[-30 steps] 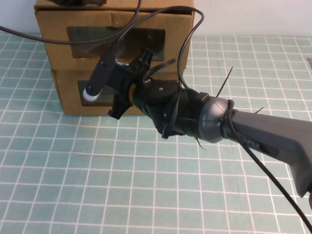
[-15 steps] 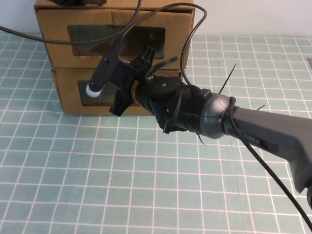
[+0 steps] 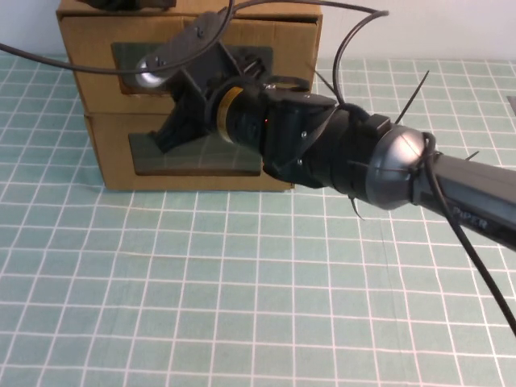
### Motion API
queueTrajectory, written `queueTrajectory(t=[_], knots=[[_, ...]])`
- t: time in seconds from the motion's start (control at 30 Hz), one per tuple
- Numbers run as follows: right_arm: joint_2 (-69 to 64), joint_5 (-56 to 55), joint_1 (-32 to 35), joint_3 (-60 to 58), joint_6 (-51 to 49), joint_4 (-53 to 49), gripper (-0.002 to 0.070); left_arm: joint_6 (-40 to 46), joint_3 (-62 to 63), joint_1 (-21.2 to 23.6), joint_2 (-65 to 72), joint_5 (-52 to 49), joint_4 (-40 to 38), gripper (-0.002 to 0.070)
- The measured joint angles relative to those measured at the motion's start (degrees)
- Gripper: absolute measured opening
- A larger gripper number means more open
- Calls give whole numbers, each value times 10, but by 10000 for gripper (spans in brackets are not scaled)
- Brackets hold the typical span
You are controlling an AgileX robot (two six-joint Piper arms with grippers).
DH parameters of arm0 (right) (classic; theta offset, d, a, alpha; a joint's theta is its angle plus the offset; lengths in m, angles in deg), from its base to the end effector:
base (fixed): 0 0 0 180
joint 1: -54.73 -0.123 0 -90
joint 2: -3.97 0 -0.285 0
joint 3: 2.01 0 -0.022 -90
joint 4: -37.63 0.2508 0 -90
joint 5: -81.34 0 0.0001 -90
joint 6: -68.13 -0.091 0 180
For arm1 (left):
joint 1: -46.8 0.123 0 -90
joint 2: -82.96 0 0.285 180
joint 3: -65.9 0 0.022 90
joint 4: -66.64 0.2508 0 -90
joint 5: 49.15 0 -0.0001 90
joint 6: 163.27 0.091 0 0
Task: Close the shoe box
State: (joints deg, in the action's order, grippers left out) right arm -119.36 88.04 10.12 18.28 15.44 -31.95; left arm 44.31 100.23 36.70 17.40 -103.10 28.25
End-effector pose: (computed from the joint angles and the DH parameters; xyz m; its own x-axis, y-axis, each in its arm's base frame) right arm 0.3581 0.3391 0.3019 -0.0012 -0.4038 -0.9148 -0.6510 0.6947 -0.3058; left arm 0.4092 -0.1193 0.3995 -0.5705 0.1412 -0.8091 0.5715 0.7757 -0.2676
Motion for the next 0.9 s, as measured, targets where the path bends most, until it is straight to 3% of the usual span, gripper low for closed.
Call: queueTrajectory(t=[0.2, 0.53, 0.73, 0.9], knots=[[25, 79, 0, 0, 42, 106, -14, 7, 0, 0, -26, -3, 7, -5], [117, 323, -10, 11, 432, 419, -14, -10, 0, 0, -118, -9, 56, -5], [190, 389, 9, 30, 474, 463, -14, -35, 0, 0, -187, -63, 127, -5], [262, 432, 100, 37, 474, 505, -14, -49, -43, 0, -257, -77, 179, -5]])
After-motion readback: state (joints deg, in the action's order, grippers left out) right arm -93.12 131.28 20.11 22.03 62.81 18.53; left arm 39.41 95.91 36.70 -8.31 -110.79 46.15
